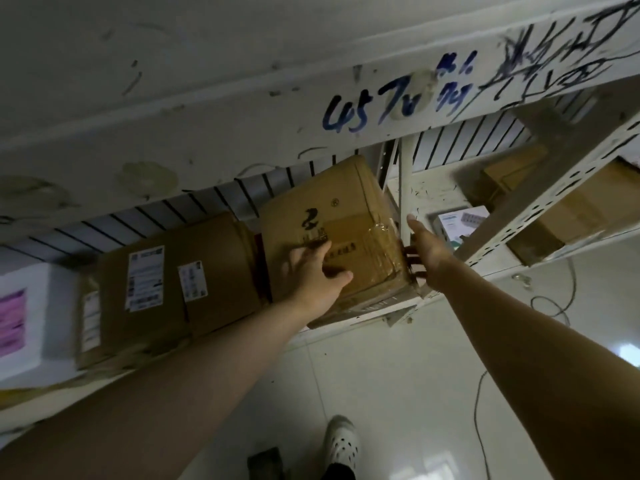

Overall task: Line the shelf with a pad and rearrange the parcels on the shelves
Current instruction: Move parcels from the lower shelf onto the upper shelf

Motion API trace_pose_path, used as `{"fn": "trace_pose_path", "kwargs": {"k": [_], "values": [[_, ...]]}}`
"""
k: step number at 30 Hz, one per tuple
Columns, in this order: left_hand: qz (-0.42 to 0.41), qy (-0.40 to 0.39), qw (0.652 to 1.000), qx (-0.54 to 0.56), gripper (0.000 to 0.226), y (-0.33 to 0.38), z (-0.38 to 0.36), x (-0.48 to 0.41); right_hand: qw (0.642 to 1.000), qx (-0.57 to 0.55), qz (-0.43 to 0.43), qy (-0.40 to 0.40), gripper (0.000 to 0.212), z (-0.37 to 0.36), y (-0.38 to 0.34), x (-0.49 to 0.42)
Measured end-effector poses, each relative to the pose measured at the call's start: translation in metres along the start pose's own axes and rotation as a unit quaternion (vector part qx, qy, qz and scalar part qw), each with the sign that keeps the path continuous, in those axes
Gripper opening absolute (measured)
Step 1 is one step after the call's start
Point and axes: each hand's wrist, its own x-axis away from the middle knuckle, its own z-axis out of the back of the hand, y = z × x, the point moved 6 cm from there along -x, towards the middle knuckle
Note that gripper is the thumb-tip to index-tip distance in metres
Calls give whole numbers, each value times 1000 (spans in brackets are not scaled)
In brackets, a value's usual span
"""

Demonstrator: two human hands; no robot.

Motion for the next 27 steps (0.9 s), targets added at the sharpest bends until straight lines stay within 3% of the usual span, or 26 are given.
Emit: {"fn": "trace_pose_path", "kwargs": {"k": [2, 6, 14, 22, 27], "values": [[55, 14, 998, -29, 72, -25, 5, -5, 999, 15, -14, -37, 76, -5, 7, -2], [123, 37, 991, 35, 84, -54, 11, -11, 993, 7, -40, -111, 54, -21, 20, -5], [132, 87, 983, 91, 71, -63, 28, -17, 993, -10, 76, -89, 61, -45, -1, -18], [138, 56, 981, 123, 67, -71, 36, -9, 993, 45, 100, -41, 49, -55, 0, -10], [138, 59, 981, 126, 63, -75, 48, 10, 986, 119, 116, 24, 60, -61, -4, 10]]}}
